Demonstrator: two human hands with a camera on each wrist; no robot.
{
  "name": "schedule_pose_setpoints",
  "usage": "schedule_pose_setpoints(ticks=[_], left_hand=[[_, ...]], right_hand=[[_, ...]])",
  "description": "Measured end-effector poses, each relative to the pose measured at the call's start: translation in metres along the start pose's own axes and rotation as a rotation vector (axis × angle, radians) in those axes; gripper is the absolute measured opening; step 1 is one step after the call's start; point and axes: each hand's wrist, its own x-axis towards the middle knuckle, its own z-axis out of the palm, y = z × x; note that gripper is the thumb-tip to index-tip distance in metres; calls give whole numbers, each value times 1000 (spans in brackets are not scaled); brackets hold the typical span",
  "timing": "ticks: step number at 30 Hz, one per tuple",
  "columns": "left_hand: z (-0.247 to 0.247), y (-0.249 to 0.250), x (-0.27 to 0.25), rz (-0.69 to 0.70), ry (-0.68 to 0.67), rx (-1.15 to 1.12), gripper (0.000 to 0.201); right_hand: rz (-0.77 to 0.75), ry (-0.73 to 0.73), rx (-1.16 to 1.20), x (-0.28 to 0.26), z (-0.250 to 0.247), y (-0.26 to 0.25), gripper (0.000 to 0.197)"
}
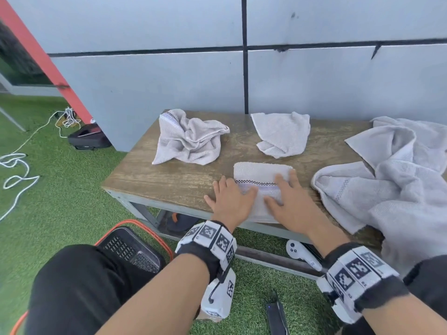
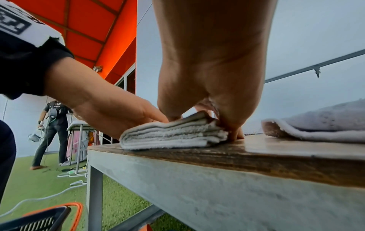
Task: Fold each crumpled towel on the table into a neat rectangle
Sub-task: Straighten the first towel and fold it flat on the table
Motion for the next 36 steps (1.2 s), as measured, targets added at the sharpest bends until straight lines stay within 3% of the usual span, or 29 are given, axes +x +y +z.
schedule_pose_setpoints(ticks=[2, 4, 6, 8, 11, 14, 19, 22, 26, 30, 36], left_hand=[[-5, 2, 4, -22, 56, -86, 67], [-14, 0, 6, -23, 80, -310, 49], [-27, -2, 1, -6, 9, -527, 33], [-45, -3, -5, 73, -48, -592, 27], [-81, -8, -13, 182, -67, -656, 32], [-121, -20, -20, 203, -50, -752, 37], [-190, -53, -34, 230, 56, -879, 51], [-232, -85, -46, 235, 126, -908, 46], [-281, -143, -66, 156, 259, -904, 49], [-313, -204, -71, 31, 284, -899, 39], [-294, -312, -63, -209, 315, -940, 38]], right_hand=[[-44, -5, 48, -5, -2, -5, 71], [-112, 28, 118, -11, -3, -12, 66], [-146, 79, 209, -16, -4, -20, 63], [-113, 91, 314, -19, -5, -29, 69], [-26, 46, 461, -21, -10, -46, 68], [-8, 17, 606, -15, -15, -75, 50], [-69, -28, 845, -3, -23, -159, 68], [-198, -54, 774, 2, -21, -215, 66], [-323, -109, 670, 16, -1, -275, 65], [-399, -207, 591, 36, 36, -322, 74], [-478, -382, 453, 77, 131, -361, 75]])
